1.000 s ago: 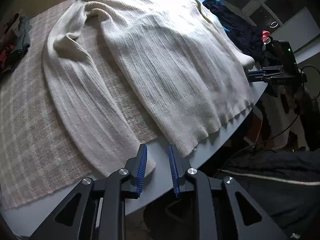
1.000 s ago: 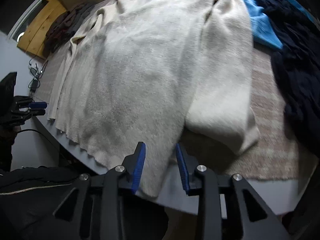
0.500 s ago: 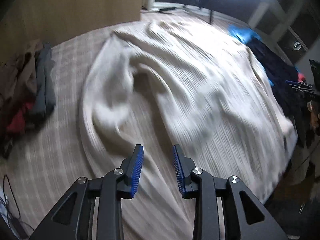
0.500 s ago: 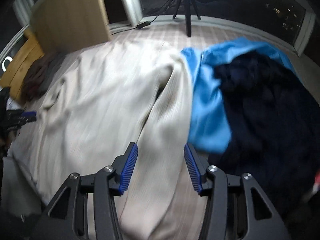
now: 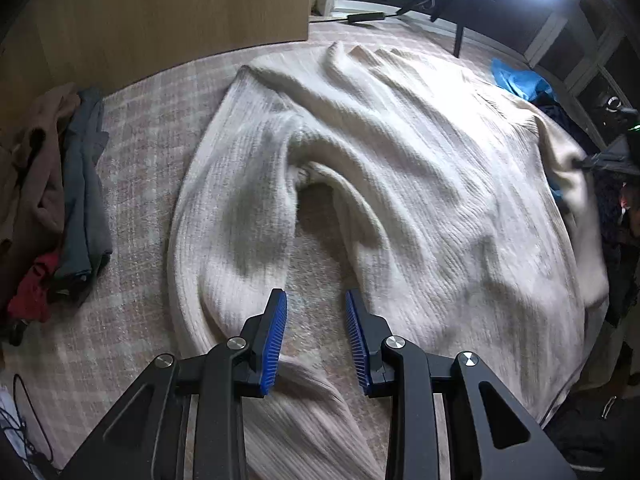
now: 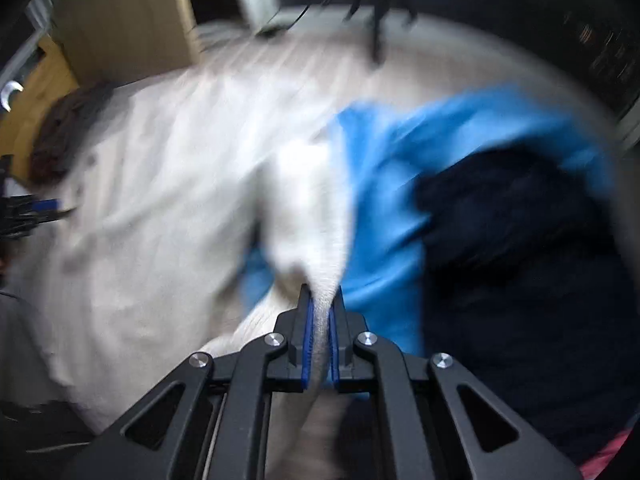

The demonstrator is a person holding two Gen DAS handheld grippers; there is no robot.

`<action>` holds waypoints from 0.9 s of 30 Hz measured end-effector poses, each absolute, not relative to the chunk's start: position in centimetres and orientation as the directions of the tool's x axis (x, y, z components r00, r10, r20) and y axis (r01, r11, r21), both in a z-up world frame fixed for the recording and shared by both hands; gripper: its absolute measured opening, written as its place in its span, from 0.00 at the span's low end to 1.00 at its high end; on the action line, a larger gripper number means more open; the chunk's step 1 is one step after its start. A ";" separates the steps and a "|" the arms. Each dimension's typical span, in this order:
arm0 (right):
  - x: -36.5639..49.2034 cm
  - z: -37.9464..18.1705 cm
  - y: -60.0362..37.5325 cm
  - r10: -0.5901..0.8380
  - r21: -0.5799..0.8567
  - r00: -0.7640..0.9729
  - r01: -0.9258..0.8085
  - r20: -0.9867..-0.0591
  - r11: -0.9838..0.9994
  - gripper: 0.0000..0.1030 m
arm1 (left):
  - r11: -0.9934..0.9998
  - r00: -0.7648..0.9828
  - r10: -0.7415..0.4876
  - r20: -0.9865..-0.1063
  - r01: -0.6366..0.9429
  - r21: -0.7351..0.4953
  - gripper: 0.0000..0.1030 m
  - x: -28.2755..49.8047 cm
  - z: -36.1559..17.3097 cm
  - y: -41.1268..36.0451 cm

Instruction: Fold clothes

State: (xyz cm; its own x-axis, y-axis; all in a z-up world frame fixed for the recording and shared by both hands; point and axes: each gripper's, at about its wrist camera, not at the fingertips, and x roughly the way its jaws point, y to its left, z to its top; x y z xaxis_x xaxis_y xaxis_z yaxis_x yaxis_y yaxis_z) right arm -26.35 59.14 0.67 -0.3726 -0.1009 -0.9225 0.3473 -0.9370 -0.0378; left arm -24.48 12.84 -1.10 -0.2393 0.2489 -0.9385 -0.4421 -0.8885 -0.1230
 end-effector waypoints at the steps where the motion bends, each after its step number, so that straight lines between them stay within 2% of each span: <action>1: -27.2 1.4 59.9 -0.023 -0.121 -0.427 0.309 -0.904 -0.943 0.07 | -0.890 -0.238 0.247 -0.939 -0.440 -0.123 0.28 -24.6 -1.2 12.8; 2: -28.2 1.5 60.6 0.052 -0.192 -0.458 0.264 -0.888 -0.945 0.08 | -0.891 -0.237 0.246 -0.940 -0.437 -0.122 0.28 -24.6 -1.3 12.8; 3: -29.1 1.1 61.0 0.118 -0.245 -0.452 0.235 -0.884 -0.940 0.18 | -0.892 -0.237 0.244 -0.941 -0.435 -0.122 0.28 -24.7 -1.3 12.8; 4: -29.9 0.4 61.1 0.166 -0.278 -0.418 0.222 -0.893 -0.935 0.23 | -0.893 -0.236 0.242 -0.941 -0.432 -0.122 0.28 -24.8 -1.4 12.8; 5: -30.1 0.0 60.9 0.178 -0.283 -0.403 0.215 -0.898 -0.935 0.24 | -0.895 -0.235 0.241 -0.942 -0.430 -0.121 0.28 -24.9 -1.5 12.8; 8: -29.2 1.2 59.4 0.084 -0.207 -0.441 0.239 -0.894 -0.949 0.28 | -0.898 -0.237 0.233 -0.943 -0.425 -0.115 0.28 -25.1 -1.6 12.8; 10: -28.2 1.6 57.7 -0.043 -0.108 -0.431 0.321 -0.901 -0.941 0.48 | -0.898 -0.264 0.218 -0.940 -0.432 -0.087 0.28 -25.0 -1.3 12.9; 11: -27.9 1.3 56.6 -0.103 -0.056 -0.409 0.360 -0.907 -0.931 0.51 | -0.896 -0.270 0.212 -0.939 -0.438 -0.076 0.28 -25.0 -1.2 13.0; 13: -28.0 -0.2 54.8 -0.176 0.028 -0.339 0.401 -0.924 -0.916 0.51 | -0.886 -0.268 0.200 -0.942 -0.461 -0.057 0.30 -25.3 -1.5 13.6; 16: -29.2 -2.6 53.6 -0.237 0.127 -0.256 0.383 -0.937 -0.915 0.51 | -0.861 -0.260 0.156 -0.953 -0.508 -0.002 0.39 -26.2 -2.3 14.6; 20: -30.3 -4.3 53.1 -0.254 0.171 -0.209 0.348 -0.944 -0.922 0.51 | -0.835 -0.306 0.077 -0.949 -0.540 0.106 0.39 -27.8 -3.7 16.2; 21: -30.5 -4.6 52.9 -0.253 0.170 -0.206 0.352 -0.945 -0.921 0.51 | -0.826 -0.315 0.042 -0.948 -0.544 0.145 0.36 -28.3 -4.3 16.3; 22: -30.6 -4.8 52.8 -0.242 0.155 -0.211 0.361 -0.947 -0.919 0.51 | -0.824 -0.317 0.013 -0.948 -0.541 0.169 0.26 -28.9 -4.8 16.1; 23: -30.8 -5.0 52.6 -0.218 0.123 -0.225 0.372 -0.950 -0.920 0.51 | -0.834 -0.328 0.004 -0.945 -0.522 0.178 0.04 -29.4 -4.5 15.4; 25: -31.1 -5.3 52.7 -0.167 0.059 -0.259 0.378 -0.951 -0.924 0.50 | -0.854 -0.351 -0.016 -0.936 -0.482 0.195 0.05 -30.3 -4.0 14.0; 27: -31.4 -5.4 53.2 -0.167 0.065 -0.264 0.355 -0.950 -0.933 0.50 | -0.896 -0.355 -0.002 -0.935 -0.415 0.160 0.06 -31.3 -3.1 11.7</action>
State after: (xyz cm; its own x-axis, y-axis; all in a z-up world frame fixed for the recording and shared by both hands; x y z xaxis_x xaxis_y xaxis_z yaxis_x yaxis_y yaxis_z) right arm -31.38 53.17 -5.36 -0.2644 -0.1669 -0.9499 0.3547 -0.9327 0.0651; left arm -31.31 11.66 -3.09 -0.3553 -0.0023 -0.9348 -0.4148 -0.8957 0.1599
